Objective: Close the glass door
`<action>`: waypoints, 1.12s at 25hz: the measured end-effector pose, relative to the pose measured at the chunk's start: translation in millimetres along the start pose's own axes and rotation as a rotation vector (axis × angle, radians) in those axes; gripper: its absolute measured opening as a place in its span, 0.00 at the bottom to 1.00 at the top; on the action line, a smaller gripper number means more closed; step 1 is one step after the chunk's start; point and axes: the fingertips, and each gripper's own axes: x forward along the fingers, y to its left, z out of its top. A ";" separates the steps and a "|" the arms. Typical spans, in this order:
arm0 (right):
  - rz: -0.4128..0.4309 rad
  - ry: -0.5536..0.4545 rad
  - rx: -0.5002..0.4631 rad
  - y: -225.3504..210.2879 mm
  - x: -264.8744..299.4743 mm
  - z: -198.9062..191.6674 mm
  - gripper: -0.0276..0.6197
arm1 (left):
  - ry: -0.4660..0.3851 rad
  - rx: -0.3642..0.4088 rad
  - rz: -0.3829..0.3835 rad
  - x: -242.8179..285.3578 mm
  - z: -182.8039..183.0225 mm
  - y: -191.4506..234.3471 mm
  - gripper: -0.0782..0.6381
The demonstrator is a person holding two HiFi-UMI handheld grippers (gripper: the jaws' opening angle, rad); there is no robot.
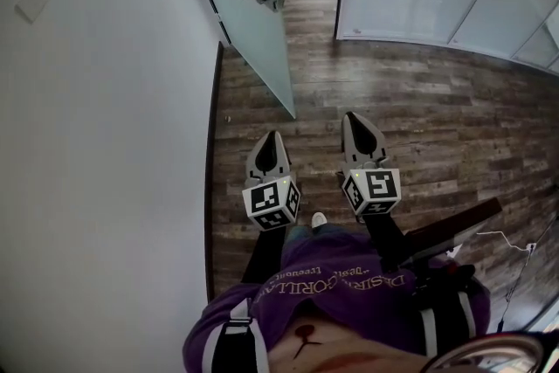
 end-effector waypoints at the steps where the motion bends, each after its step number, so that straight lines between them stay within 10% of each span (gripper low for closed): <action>1: 0.002 0.003 0.004 -3.1 4.4 -1.3 0.04 | 0.000 0.001 0.003 4.9 -0.4 -0.1 0.11; 28: -0.042 -0.037 0.013 -18.2 202.0 4.2 0.04 | -0.004 0.030 -0.050 188.3 44.4 85.4 0.11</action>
